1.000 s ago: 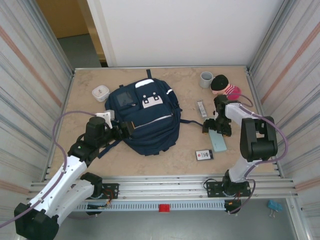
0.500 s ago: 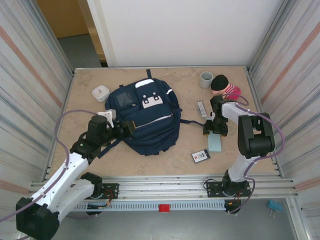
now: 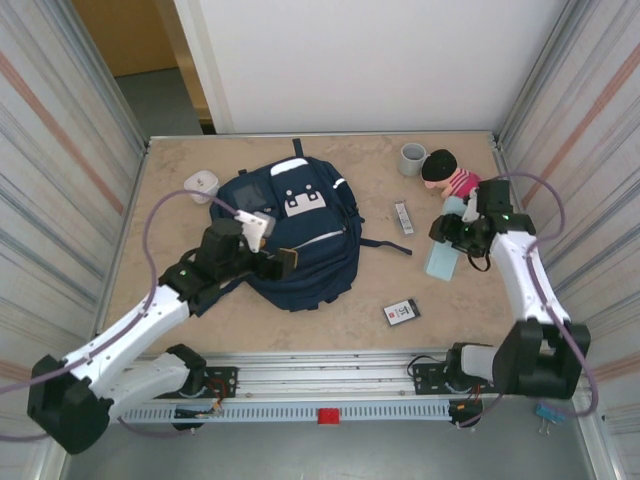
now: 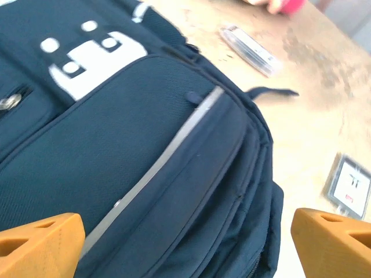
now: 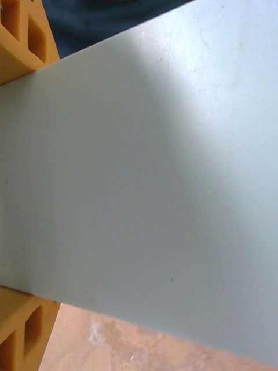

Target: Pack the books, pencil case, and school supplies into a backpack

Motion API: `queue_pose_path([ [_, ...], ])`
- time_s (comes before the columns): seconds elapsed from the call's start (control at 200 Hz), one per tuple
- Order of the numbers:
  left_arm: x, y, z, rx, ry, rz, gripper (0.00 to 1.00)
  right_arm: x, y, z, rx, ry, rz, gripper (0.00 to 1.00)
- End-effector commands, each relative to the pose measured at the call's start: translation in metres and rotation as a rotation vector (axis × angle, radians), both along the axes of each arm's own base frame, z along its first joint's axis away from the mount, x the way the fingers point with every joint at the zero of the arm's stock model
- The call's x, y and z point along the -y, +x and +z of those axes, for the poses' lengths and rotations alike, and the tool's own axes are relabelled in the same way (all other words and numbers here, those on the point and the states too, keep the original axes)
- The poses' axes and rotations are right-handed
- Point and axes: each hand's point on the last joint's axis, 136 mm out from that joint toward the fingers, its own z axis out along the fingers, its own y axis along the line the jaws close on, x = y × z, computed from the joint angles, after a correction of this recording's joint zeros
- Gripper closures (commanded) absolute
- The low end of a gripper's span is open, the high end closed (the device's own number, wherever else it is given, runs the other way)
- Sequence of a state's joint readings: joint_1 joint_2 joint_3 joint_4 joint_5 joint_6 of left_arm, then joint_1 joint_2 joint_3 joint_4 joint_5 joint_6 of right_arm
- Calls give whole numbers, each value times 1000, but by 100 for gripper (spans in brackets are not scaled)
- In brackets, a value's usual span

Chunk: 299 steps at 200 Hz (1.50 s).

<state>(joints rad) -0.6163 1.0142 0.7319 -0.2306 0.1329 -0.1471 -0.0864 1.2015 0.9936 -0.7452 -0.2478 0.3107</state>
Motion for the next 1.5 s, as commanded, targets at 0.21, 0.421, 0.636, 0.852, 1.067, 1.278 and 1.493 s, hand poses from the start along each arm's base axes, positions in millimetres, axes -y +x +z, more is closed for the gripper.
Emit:
queue_pose_path([
  [0.21, 40, 27, -45, -49, 275, -247, 8, -52, -7, 13, 58, 264, 84, 47],
  [0.421, 47, 44, -66, -91, 331, -235, 8, -61, -5, 3, 27, 251, 112, 48],
  [0.636, 42, 53, -89, -140, 415, -213, 6, -61, -3, -4, 13, 248, 112, 48],
  [0.852, 25, 72, -94, -121, 503, -92, 18, -62, -3, -5, 13, 248, 115, 49],
  [1.067, 23, 75, -63, -24, 418, -33, 53, -62, -3, -6, 7, 248, 113, 50],
  [1.278, 27, 59, -23, 37, 278, -49, 85, -60, -3, -5, 13, 254, 111, 50],
  [1.493, 29, 41, 5, 68, 165, -73, 89, -69, -4, 4, 36, 295, 131, 51],
])
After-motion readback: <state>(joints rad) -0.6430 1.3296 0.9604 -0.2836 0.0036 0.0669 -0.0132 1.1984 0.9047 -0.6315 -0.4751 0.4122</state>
